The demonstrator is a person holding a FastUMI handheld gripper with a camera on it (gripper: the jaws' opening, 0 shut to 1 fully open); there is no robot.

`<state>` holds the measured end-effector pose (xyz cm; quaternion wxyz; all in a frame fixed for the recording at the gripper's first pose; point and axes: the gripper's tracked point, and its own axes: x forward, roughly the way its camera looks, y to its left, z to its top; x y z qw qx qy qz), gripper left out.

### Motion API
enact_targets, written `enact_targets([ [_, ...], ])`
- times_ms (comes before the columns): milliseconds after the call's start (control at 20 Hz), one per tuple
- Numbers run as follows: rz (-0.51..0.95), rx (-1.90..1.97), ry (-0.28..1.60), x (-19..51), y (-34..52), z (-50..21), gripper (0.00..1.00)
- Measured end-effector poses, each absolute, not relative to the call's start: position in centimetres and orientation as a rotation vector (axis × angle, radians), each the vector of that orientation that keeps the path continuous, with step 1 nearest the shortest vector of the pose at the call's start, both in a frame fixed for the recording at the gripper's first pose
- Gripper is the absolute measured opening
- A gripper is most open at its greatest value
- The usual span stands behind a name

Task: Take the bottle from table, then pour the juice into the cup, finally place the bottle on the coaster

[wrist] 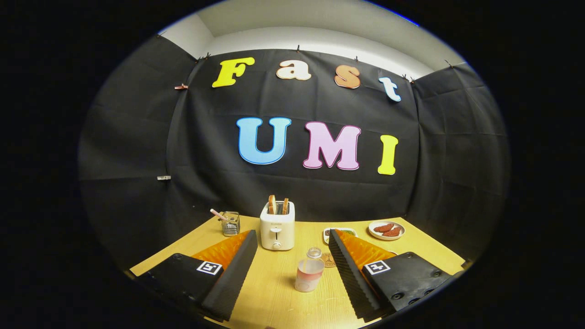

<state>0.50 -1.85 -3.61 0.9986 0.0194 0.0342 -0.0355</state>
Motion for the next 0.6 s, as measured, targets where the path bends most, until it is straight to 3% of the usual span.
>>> enact_targets([
  [600, -0.143, 0.054, 0.117, 3.5, -3.5, -8.0, 0.97],
])
